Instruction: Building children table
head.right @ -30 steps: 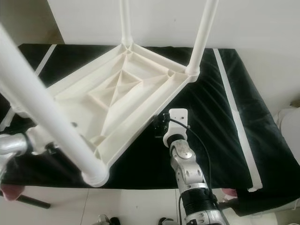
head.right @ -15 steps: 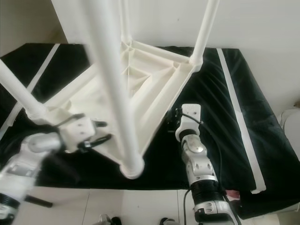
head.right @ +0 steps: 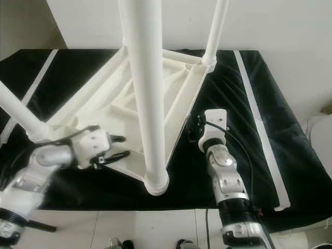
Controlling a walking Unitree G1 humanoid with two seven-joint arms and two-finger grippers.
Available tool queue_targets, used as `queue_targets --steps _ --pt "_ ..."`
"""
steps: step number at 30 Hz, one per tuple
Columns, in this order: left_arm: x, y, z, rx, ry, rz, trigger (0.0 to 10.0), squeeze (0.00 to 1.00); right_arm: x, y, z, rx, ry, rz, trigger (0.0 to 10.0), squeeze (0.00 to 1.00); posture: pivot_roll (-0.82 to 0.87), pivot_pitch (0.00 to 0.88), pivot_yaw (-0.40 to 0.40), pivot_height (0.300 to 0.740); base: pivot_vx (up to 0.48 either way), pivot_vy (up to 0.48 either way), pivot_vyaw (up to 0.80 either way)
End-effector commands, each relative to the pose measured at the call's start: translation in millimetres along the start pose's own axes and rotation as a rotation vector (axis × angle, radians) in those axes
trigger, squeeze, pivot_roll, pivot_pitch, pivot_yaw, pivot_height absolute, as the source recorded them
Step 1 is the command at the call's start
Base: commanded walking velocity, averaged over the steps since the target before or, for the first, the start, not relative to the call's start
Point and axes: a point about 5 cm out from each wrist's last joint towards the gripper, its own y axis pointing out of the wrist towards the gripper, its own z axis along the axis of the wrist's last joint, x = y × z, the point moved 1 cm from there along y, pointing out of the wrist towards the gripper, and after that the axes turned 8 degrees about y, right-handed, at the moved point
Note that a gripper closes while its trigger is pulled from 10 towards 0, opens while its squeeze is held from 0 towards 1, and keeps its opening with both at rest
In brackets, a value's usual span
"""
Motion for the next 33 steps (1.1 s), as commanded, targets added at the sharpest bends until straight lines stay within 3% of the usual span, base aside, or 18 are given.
queue_targets --steps 1,9,22,23,24,28,30,33 --pt "3.3 -9.7 -17 -0.081 0.001 -0.083 10.0 0.0 3.6 -3.6 1 -0.014 -0.033 0.027 10.0 0.0 -0.09 0.178 0.051 0.74 0.0 0.0 0.0" --pt "-11.2 -15.0 -32 -0.184 0.025 -0.11 10.0 0.0 9.7 -5.3 4 -0.006 -0.054 0.031 10.0 0.0 -0.09 0.16 0.073 0.74 0.0 0.0 0.0" --pt "-12.7 -7.7 -48 -0.269 -0.002 -0.216 10.0 0.0 6.9 -10.1 6 0.004 -0.053 0.042 10.0 0.0 -0.11 0.151 0.091 0.74 0.0 0.0 0.0" --pt "-12.8 -7.0 -49 -0.281 -0.023 -0.238 10.0 0.0 7.8 -10.5 7 0.005 -0.054 0.042 10.0 0.0 -0.11 0.156 0.089 0.74 0.0 0.0 0.0" --pt "-16.6 -6.3 -55 -0.325 -0.102 -0.259 10.0 0.0 9.4 -9.8 9 0.007 -0.059 0.04 10.0 0.0 -0.11 0.157 0.085 0.74 0.0 0.0 0.0" --pt "-20.7 -5.4 -54 -0.307 -0.182 -0.255 10.0 0.0 8.5 -9.0 10 0.01 -0.062 0.041 10.0 0.0 -0.11 0.16 0.087 0.74 0.0 0.0 0.0" --pt "-20.7 -5.4 -54 -0.307 -0.182 -0.255 10.0 0.0 8.5 -9.0 10 0.01 -0.062 0.041 10.0 0.0 -0.11 0.16 0.087 0.74 0.0 0.0 0.0" --pt "-23.0 -6.3 -57 -0.293 -0.256 -0.184 10.0 0.0 9.3 -10.0 12 0.012 -0.063 0.037 10.0 0.0 -0.11 0.166 0.09 0.74 0.0 0.0 0.0"
